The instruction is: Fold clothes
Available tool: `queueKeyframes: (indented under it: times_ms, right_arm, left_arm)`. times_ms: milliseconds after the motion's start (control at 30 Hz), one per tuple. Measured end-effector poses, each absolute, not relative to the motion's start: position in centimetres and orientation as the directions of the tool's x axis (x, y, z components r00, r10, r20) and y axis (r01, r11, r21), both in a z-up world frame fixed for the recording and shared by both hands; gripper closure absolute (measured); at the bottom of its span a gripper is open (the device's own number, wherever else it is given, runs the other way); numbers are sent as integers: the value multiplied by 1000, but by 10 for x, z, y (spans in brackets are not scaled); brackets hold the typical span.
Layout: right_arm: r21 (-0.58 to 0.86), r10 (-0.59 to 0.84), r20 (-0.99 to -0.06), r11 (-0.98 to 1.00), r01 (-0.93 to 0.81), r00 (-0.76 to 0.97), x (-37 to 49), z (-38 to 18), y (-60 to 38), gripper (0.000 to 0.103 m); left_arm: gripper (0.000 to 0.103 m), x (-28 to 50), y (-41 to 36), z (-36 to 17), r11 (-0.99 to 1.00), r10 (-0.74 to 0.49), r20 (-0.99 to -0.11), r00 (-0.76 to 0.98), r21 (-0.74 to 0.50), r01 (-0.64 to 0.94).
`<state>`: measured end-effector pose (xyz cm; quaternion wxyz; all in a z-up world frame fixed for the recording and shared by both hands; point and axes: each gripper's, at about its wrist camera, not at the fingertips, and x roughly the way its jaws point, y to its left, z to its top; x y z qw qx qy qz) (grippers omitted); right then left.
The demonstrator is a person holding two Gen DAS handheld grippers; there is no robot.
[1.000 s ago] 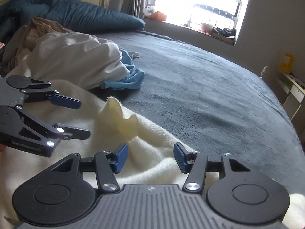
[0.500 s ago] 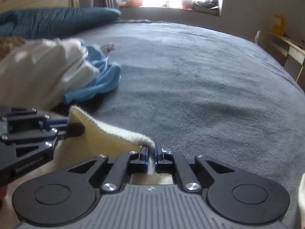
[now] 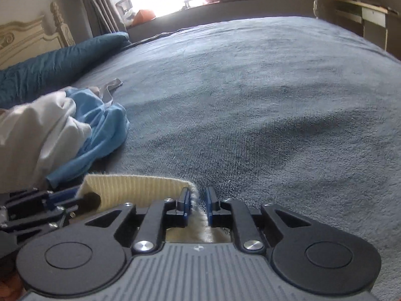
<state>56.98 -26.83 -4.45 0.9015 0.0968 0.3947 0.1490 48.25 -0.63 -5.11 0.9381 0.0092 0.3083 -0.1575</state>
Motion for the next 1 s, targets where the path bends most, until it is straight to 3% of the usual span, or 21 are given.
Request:
queueKeyframes:
  times_ms: [33, 67, 167, 233, 467, 700, 867, 1000]
  right_arm:
    - [329, 362, -678, 928, -177, 639, 569, -36, -277, 53]
    - [369, 382, -665, 915, -162, 642, 567, -22, -290, 48]
    - [467, 431, -603, 873, -141, 672, 548, 24, -332, 46]
    - [490, 418, -571, 864, -116, 707, 529, 55, -359, 45]
    - [297, 260, -557, 949, -103, 789, 404, 115, -410, 47]
    - [320, 102, -492, 945, 70, 864, 319, 116, -496, 40]
    - [460, 154, -590, 871, 173, 792, 346, 81, -548, 39]
    - [450, 145, -662, 861, 235, 735, 377, 53, -559, 39]
  left_arm:
    - [65, 483, -1, -46, 950, -302, -580, 757, -114, 292]
    - [61, 482, 5, -41, 947, -317, -576, 754, -152, 282]
    - [49, 480, 21, -23, 935, -352, -558, 752, -250, 252]
    - [46, 472, 26, -10, 940, -334, -529, 780, -253, 230]
    - [45, 420, 14, 22, 910, -414, -453, 790, -212, 355]
    - [45, 373, -77, 5, 800, -563, -505, 655, -131, 586]
    - [45, 348, -132, -31, 752, -579, -566, 587, -92, 653]
    - [45, 332, -151, -45, 735, -580, -585, 567, -75, 674]
